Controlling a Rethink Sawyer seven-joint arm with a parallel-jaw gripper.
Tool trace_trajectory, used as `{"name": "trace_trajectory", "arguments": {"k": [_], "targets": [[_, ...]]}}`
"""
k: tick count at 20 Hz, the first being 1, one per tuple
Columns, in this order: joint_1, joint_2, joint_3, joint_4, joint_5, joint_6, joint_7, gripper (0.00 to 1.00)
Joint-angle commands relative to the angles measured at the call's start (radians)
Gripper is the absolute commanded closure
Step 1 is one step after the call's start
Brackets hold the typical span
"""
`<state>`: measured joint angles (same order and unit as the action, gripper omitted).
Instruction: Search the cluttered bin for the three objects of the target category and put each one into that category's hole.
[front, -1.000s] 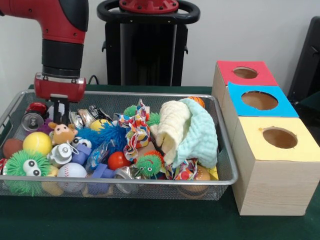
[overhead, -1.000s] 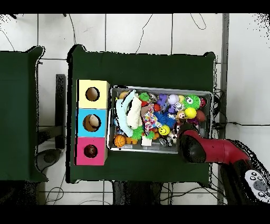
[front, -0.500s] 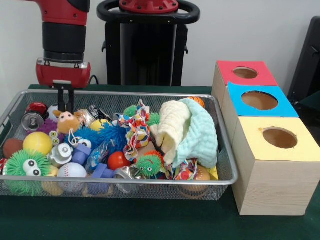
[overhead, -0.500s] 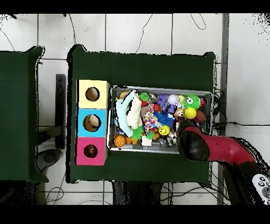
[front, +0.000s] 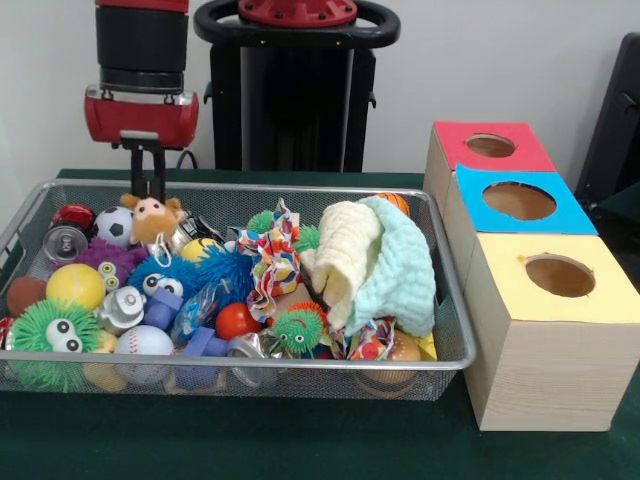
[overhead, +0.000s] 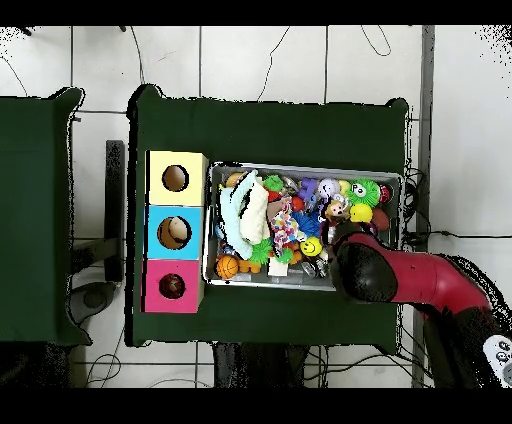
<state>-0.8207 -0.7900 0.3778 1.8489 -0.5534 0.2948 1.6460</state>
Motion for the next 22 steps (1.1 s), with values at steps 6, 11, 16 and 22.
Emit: {"name": "trace_trajectory", "arguments": {"k": [6,11,16,22], "targets": [[0.026,-0.084,0.077,0.105,0.094,0.102,0.045,1.00],[0.065,-0.117,0.054,0.124,0.120,0.095,0.078,1.00],[0.099,-0.145,0.035,0.151,0.163,0.094,0.112,1.00],[0.156,-0.174,-0.002,0.164,0.209,0.104,0.145,1.00]]}}
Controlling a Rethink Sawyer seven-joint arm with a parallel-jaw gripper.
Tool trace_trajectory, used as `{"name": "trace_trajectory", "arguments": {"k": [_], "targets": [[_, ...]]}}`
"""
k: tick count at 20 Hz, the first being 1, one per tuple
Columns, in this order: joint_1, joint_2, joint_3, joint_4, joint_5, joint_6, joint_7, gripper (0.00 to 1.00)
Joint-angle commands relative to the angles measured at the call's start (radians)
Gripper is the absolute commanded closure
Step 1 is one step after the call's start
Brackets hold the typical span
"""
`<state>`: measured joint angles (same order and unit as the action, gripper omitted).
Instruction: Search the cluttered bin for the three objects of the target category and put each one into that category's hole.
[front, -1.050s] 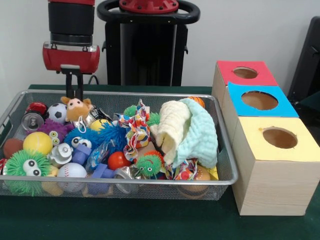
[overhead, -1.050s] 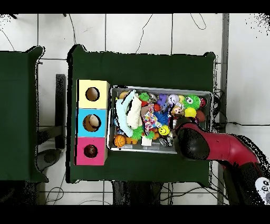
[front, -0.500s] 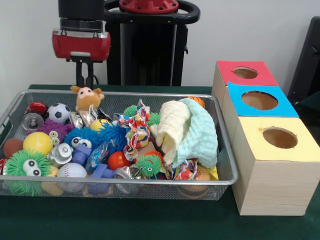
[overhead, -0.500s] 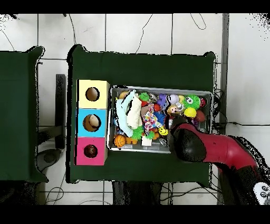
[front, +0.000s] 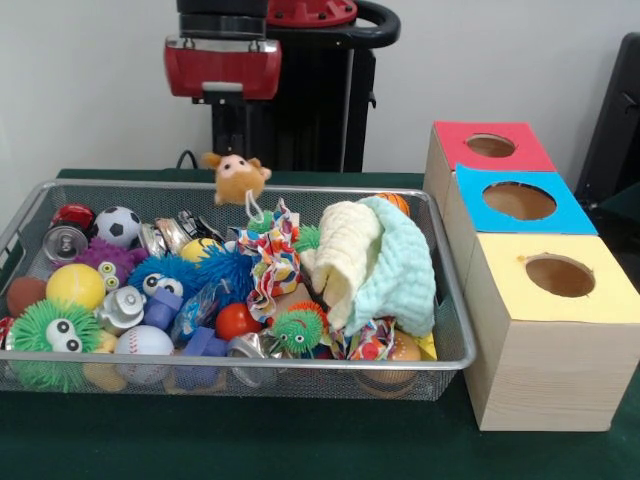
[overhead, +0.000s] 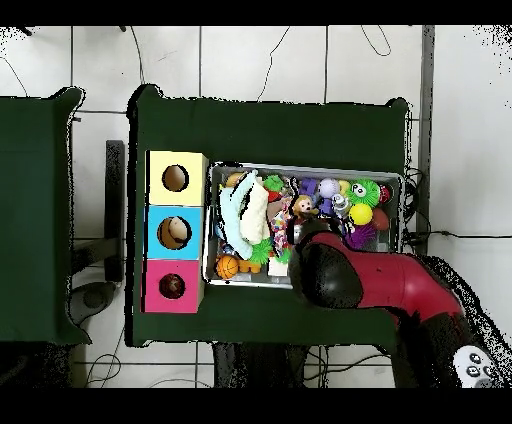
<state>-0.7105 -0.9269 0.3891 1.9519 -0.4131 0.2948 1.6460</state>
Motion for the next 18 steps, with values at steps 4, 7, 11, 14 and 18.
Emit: {"name": "trace_trajectory", "arguments": {"k": [4,7,11,14,18], "targets": [[0.077,-0.049,-0.037,0.060,0.095,0.109,0.158,1.00],[0.091,-0.053,-0.050,0.061,0.114,0.112,0.158,1.00],[0.119,-0.060,-0.073,0.065,0.141,0.117,0.171,1.00],[0.147,-0.073,-0.093,0.068,0.165,0.125,0.185,1.00],[0.194,-0.083,-0.125,0.060,0.190,0.141,0.198,1.00]]}}
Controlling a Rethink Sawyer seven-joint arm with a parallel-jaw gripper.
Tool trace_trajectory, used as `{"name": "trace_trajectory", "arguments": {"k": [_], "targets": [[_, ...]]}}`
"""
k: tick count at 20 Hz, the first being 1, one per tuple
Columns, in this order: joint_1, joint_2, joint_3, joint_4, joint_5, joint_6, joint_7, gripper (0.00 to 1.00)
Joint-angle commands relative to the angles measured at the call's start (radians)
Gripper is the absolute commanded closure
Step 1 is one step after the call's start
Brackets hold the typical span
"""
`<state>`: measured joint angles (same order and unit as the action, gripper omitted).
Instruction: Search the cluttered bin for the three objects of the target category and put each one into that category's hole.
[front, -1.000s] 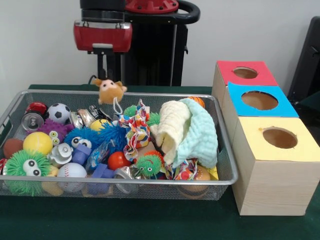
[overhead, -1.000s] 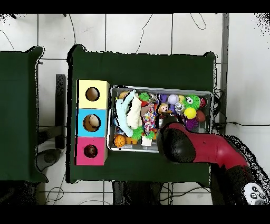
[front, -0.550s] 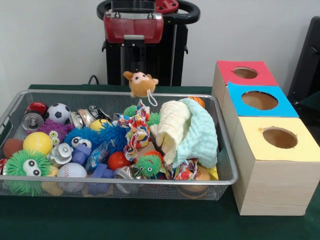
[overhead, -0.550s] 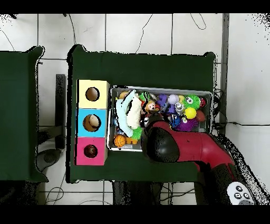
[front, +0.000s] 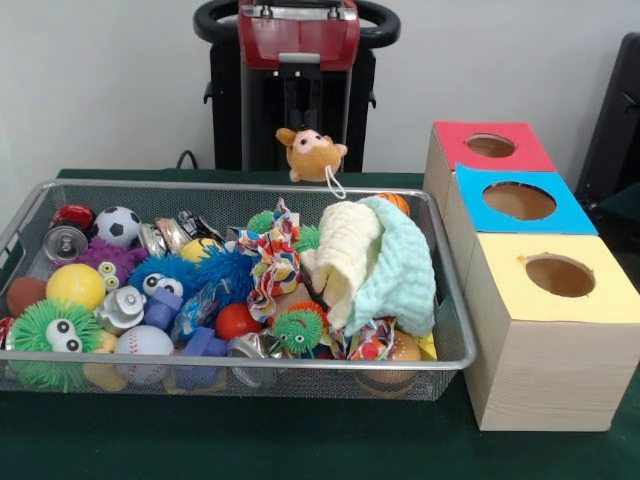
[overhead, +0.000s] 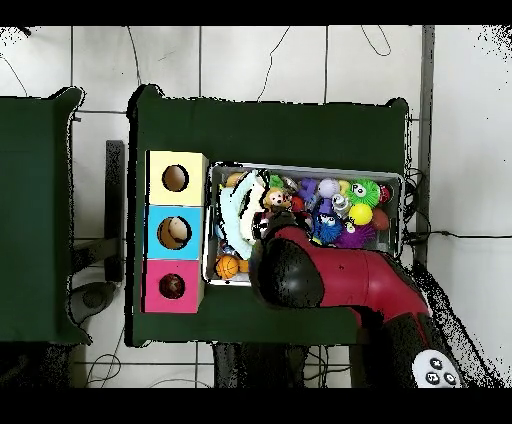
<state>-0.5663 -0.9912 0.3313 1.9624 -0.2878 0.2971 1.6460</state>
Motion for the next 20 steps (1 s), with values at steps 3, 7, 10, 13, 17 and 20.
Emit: {"name": "trace_trajectory", "arguments": {"k": [3,7,10,13,17,20], "targets": [[0.091,-0.028,-0.095,0.047,0.086,0.149,0.215,1.00],[0.174,-0.056,-0.150,0.057,0.117,0.157,0.256,1.00],[0.225,-0.086,-0.191,0.084,0.142,0.158,0.276,1.00],[0.259,-0.104,-0.223,0.114,0.168,0.147,0.281,1.00],[0.291,-0.117,-0.271,0.147,0.193,0.131,0.278,1.00],[0.323,-0.122,-0.315,0.166,0.204,0.119,0.289,1.00]]}}
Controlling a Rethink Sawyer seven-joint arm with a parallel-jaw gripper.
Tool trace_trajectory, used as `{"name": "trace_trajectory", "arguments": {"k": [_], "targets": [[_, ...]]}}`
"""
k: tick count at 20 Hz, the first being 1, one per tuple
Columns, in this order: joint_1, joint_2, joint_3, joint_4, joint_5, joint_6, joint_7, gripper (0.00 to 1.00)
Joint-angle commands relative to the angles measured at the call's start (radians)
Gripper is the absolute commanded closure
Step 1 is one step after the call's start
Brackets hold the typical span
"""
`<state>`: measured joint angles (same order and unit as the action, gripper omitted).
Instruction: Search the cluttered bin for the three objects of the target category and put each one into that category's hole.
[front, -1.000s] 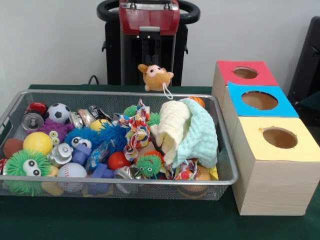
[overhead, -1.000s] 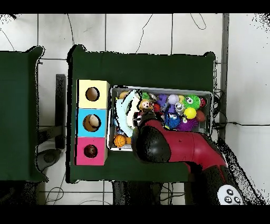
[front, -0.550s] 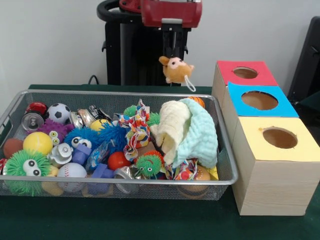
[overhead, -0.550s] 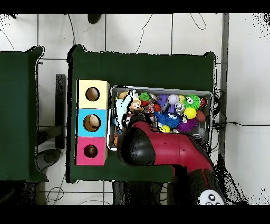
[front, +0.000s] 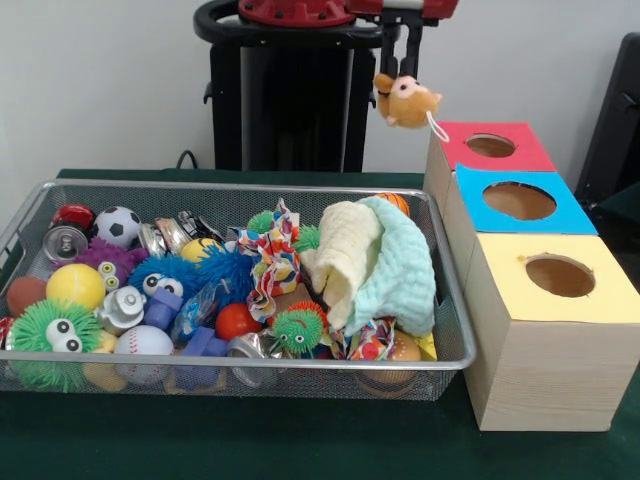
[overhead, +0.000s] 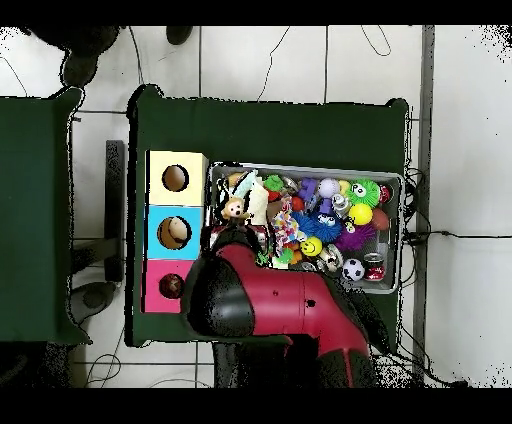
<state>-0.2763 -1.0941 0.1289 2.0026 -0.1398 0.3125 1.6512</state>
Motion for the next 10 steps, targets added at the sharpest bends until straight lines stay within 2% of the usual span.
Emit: {"name": "trace_trajectory", "arguments": {"k": [1,5,10], "targets": [[0.043,-0.021,-0.124,0.128,0.062,0.104,0.283,1.00],[0.089,-0.033,-0.163,0.145,0.082,0.090,0.297,1.00],[0.116,-0.013,-0.177,0.208,0.117,-0.011,0.307,1.00]]}}
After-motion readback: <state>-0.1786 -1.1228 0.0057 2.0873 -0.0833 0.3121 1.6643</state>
